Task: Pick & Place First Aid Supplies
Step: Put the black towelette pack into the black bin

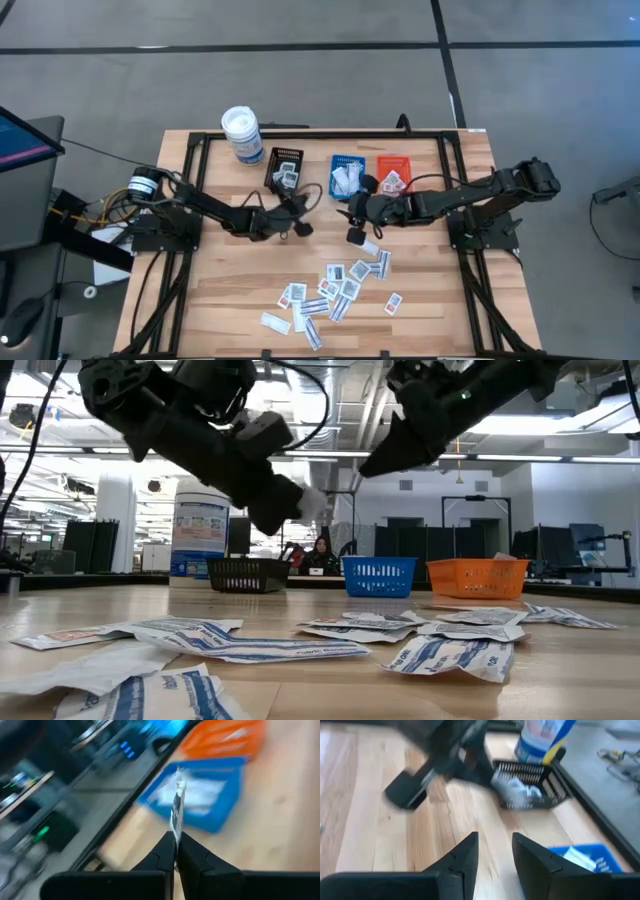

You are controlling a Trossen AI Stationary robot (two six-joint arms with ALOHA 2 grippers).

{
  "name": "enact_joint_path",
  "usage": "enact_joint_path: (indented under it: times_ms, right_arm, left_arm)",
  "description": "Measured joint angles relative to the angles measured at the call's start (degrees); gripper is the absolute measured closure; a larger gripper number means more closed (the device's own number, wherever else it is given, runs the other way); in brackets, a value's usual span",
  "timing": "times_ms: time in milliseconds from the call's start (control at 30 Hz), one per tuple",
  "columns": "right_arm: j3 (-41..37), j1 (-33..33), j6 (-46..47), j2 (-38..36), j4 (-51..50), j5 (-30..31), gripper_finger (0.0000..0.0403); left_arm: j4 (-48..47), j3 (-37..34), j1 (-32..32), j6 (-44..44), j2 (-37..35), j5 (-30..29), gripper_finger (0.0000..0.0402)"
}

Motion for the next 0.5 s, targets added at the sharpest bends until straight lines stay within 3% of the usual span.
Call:
enact_joint_path:
  times_ms: [233,367,500]
  right_arm:
    - [0.0,0.0,1.7,0.0,-1.6,-0.1,0.0290]
    - [0.0,0.0,1.8,0.0,-1.4,-0.2,0.0290]
    - [0.0,0.0,1.8,0.0,-1.4,-0.2,0.0290]
  left_arm:
    - [-16.4,0.0,6.8,-9.2,-13.5,-0.7,0.0389]
    - [-28.9,0.0,14.5,-13.1,-20.0,9.7,0.0390]
    - [-35.9,0.0,19.8,-15.5,-19.2,15.9,0.0387]
